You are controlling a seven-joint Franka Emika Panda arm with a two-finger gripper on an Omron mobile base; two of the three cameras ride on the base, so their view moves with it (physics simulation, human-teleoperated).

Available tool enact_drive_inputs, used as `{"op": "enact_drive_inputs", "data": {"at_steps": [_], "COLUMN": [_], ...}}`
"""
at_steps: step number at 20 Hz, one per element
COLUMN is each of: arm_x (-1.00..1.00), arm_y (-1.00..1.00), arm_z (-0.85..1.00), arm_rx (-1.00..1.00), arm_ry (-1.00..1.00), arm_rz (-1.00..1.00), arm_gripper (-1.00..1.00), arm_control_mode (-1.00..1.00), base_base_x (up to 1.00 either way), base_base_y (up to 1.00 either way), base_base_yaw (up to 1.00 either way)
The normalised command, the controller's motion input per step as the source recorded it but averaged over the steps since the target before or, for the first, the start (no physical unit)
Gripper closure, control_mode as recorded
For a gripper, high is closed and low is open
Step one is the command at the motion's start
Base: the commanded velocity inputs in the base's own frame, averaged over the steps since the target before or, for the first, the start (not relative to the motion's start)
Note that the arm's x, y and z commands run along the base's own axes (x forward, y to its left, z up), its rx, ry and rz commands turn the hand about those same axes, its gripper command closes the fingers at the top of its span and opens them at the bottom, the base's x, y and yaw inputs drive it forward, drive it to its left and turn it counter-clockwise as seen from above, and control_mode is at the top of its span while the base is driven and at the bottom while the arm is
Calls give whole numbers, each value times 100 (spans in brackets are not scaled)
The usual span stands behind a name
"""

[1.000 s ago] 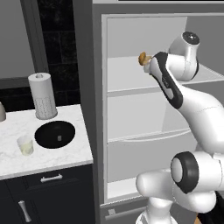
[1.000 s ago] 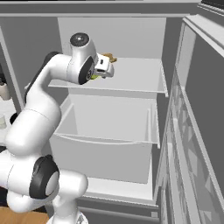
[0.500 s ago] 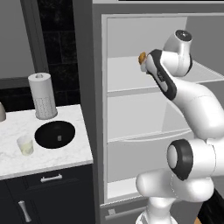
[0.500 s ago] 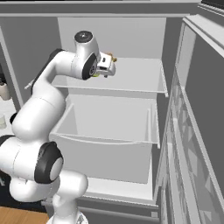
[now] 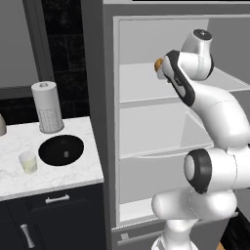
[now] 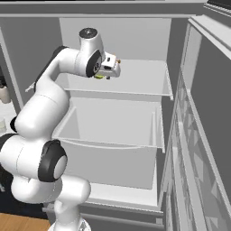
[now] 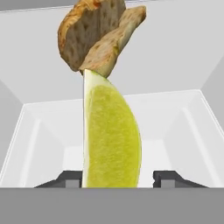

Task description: Grab a lemon wedge from the fridge and one ice cube from the ice bowl, and put them in the glass of lemonade.

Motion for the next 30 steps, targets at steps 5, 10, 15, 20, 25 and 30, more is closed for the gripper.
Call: {"op": "enact_drive_inputs", "data": {"at_steps": [5, 10, 15, 20, 25, 30], "arm_x": [6, -3, -81, -100, -100, -100], "arm_y": [1, 5, 0, 2, 5, 9], "arm_z": [-39, -41, -34, -36, -26, -6], "arm_rx": [0, 0, 0, 0, 0, 0], "arm_ry": [4, 6, 3, 0, 0, 0], "arm_rz": [0, 0, 0, 0, 0, 0], "arm_gripper": [100, 100, 100, 100, 100, 100], "arm_control_mode": [-100, -100, -100, -100, -100, -100], "base_base_x": [0, 0, 0, 0, 0, 0], "base_base_y": [0, 0, 0, 0, 0, 0], "base_base_yaw": [0, 0, 0, 0, 0, 0]}}
